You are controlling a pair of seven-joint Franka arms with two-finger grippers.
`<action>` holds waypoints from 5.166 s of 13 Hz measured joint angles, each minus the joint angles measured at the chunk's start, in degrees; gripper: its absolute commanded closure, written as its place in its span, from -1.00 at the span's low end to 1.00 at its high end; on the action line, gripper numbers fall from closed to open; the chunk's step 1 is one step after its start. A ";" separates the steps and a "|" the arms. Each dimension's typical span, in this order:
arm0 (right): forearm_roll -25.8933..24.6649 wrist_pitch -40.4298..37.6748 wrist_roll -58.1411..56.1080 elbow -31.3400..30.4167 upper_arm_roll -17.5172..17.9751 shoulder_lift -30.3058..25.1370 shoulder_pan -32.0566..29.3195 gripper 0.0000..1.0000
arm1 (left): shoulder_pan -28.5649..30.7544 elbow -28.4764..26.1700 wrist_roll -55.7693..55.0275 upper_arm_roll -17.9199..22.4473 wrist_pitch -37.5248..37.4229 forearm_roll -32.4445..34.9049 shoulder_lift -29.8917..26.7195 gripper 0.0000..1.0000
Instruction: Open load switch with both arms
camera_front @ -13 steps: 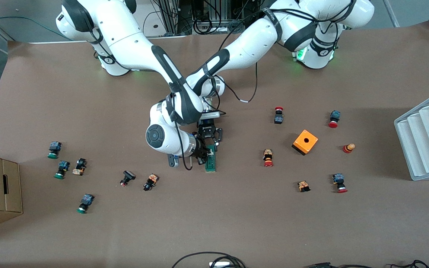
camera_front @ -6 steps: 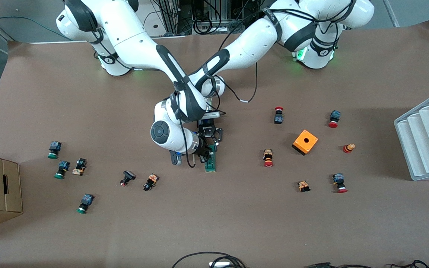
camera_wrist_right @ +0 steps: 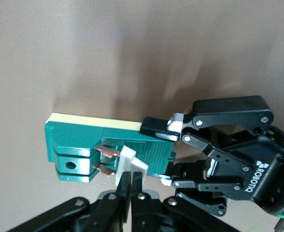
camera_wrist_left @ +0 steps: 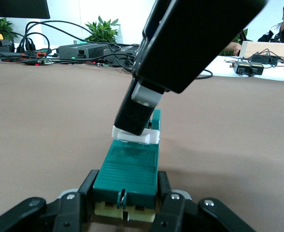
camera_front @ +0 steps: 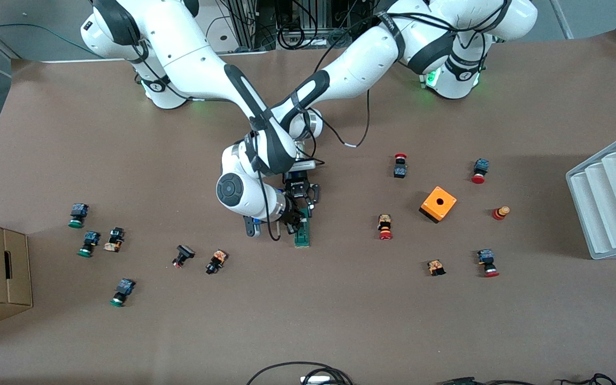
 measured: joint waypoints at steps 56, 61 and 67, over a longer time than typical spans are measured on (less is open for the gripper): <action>-44.56 -30.95 -96.04 -3.91 8.99 -40.45 -49.04 -1.00 | 19.37 7.72 79.63 -4.41 13.69 -54.49 -30.60 -1.00; -44.66 -30.68 -96.06 -3.85 8.99 -40.28 -49.03 -1.00 | 19.50 11.57 91.45 -1.13 12.23 -64.08 -31.72 -1.00; -44.67 -30.64 -96.07 -3.83 9.20 -40.19 -48.89 -1.00 | 19.80 13.60 104.75 5.86 9.65 -78.15 -37.22 -1.00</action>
